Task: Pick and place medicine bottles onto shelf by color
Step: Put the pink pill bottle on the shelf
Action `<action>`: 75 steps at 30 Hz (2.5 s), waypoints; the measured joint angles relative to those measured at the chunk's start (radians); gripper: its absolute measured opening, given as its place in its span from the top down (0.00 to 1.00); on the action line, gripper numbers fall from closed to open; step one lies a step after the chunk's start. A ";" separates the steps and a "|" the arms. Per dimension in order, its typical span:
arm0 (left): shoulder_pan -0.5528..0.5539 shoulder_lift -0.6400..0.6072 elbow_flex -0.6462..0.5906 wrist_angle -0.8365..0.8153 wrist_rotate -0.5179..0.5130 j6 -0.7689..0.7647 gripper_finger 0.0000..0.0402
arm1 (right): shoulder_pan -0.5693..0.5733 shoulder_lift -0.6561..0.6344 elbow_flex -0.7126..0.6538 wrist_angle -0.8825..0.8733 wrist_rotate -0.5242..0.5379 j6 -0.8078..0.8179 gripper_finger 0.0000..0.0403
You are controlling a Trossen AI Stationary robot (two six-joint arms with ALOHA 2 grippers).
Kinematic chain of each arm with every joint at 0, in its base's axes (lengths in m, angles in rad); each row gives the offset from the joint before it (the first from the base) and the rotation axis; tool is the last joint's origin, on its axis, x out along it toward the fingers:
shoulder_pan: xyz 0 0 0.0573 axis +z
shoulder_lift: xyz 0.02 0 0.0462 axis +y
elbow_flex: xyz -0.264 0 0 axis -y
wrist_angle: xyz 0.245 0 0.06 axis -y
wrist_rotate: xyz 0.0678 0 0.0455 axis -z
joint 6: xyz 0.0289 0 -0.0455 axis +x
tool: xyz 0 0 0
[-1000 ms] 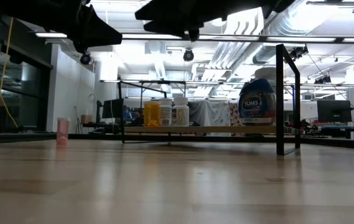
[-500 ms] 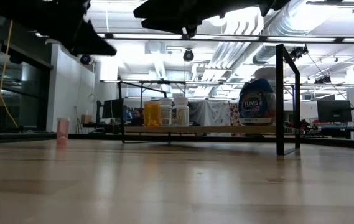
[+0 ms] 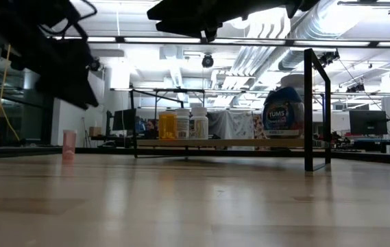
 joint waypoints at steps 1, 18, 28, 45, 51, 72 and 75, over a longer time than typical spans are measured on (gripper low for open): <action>0.010 0.000 0.000 -0.025 0.007 -0.044 0.40 | 0.000 0.000 0.000 0.000 0.000 0.000 0.47; 0.094 0.103 0.000 -0.187 0.074 -0.216 0.38 | 0.000 0.000 0.000 0.001 0.000 -0.005 0.47; 0.094 0.186 0.000 -0.097 0.103 -0.178 0.38 | 0.000 0.000 0.000 0.001 0.000 -0.005 0.47; 0.093 0.194 0.000 -0.152 0.145 -0.170 0.38 | 0.000 0.000 0.000 0.001 0.000 -0.005 0.47; 0.094 0.194 0.000 -0.136 0.120 -0.155 0.38 | 0.000 0.000 0.000 0.001 0.000 -0.005 0.47; 0.093 0.194 0.000 -0.133 0.119 -0.119 0.68 | 0.000 0.001 0.000 0.001 0.000 -0.004 0.47; 0.094 0.194 0.000 -0.117 0.118 -0.113 0.70 | 0.000 0.001 0.000 0.001 0.000 -0.004 0.47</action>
